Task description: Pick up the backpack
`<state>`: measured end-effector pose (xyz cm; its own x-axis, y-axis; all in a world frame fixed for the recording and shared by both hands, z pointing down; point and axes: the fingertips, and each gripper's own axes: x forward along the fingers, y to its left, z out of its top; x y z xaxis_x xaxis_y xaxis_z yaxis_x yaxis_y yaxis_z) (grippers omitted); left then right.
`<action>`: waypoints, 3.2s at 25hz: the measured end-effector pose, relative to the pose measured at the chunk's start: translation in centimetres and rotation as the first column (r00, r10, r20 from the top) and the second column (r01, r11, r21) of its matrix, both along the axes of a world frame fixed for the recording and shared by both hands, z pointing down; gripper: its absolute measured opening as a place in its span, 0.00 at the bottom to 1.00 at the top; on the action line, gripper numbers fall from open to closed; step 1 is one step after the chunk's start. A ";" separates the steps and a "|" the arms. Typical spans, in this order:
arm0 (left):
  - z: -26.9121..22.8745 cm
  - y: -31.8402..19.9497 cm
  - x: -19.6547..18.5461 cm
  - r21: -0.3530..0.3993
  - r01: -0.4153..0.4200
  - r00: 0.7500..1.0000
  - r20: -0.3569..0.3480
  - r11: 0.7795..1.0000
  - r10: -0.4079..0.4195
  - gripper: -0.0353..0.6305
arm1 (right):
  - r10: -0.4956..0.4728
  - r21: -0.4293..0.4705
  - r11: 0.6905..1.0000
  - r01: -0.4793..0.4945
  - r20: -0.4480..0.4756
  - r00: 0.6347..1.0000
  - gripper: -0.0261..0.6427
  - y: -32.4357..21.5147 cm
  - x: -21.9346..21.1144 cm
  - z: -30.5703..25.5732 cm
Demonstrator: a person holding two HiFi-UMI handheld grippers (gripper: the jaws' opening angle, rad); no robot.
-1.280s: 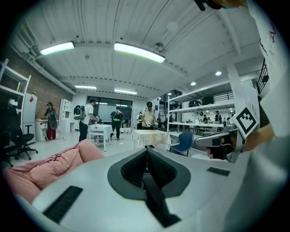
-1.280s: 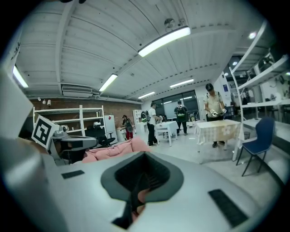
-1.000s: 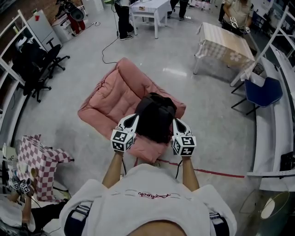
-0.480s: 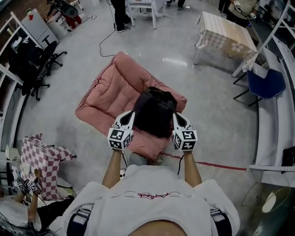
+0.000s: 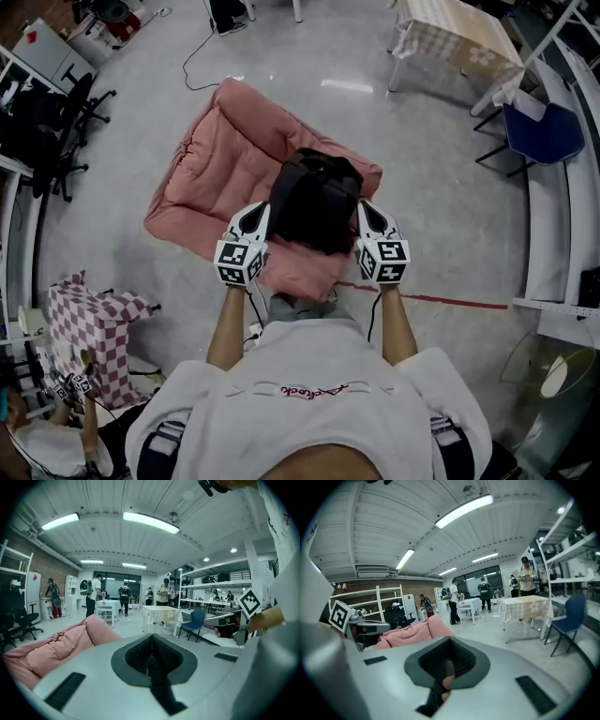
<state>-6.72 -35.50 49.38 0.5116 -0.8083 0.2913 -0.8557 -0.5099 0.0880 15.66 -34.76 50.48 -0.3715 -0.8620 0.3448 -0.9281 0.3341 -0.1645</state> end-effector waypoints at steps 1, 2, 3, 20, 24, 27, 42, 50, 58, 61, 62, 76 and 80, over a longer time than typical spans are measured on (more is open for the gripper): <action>0.3 -0.5 -0.2 -0.006 -0.007 1.000 -0.001 1.000 0.007 0.07 | 0.013 -0.004 1.000 -0.013 -0.002 1.000 0.07 -0.2 0.0 0.2; 0.5 -0.9 -0.4 -0.011 -0.016 1.000 -0.002 1.000 0.016 0.07 | 0.028 -0.007 1.000 -0.028 -0.001 1.000 0.07 -0.4 0.1 0.3; 0.7 -1.4 -0.6 -0.016 -0.026 1.000 -0.003 1.000 0.026 0.07 | 0.045 -0.009 0.999 -0.045 0.001 0.999 0.07 -0.7 0.2 0.4; 8.9 -6.1 -2.4 -0.141 -0.143 0.990 -0.005 0.980 0.144 0.07 | 0.162 -0.126 0.978 -0.164 -0.024 0.986 0.07 -1.1 -0.2 8.1; 11.5 -6.2 -2.7 -0.169 -0.138 0.990 -0.011 0.976 0.138 0.07 | 0.153 -0.161 0.975 -0.156 -0.031 0.988 0.07 -1.0 -0.6 10.9; 13.4 -5.9 -2.7 -0.190 -0.137 0.991 -0.014 0.972 0.136 0.07 | 0.141 -0.188 0.971 -0.145 -0.033 0.989 0.07 -0.5 -1.0 13.0; 20.3 -7.6 -2.6 -0.222 -0.146 0.989 -0.023 0.964 0.144 0.08 | 0.088 -0.253 0.964 -0.088 -0.014 0.996 0.07 0.2 -2.0 20.6; 22.5 -8.2 -1.2 -0.199 -0.242 0.968 0.024 0.950 0.252 0.45 | 0.032 -0.232 0.972 -0.032 -0.005 0.999 0.39 -1.1 -2.1 22.6; 24.0 -10.2 0.3 -0.210 -0.321 0.946 -0.034 0.924 0.321 0.59 | -0.067 -0.235 0.970 0.060 -0.023 0.998 0.47 -2.7 -2.6 24.6; 24.7 -10.6 1.5 -0.231 -0.379 0.923 -0.024 0.896 0.384 0.59 | -0.085 -0.231 0.970 0.076 -0.030 0.996 0.47 -3.3 -2.7 24.9; 24.9 -10.6 1.8 -0.241 -0.398 0.914 -0.024 0.885 0.404 0.59 | -0.087 -0.229 0.970 0.077 -0.030 0.996 0.47 -3.3 -2.7 25.0; 25.6 -9.9 4.6 -0.267 -0.544 0.836 -0.091 0.796 0.541 0.58 | -0.270 -0.239 0.931 0.274 0.053 0.962 0.47 -2.3 -4.2 25.3; 25.1 -8.8 5.3 -0.271 -0.606 0.792 -0.121 0.748 0.598 0.58 | -0.367 -0.257 0.898 0.356 0.004 0.930 0.47 -2.4 -5.0 26.0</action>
<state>-1.45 -44.31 74.53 0.8743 -0.2146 0.4353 -0.3750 -0.8681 0.3253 10.70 -37.14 76.49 -0.6213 -0.5548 0.5533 -0.7590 0.6016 -0.2491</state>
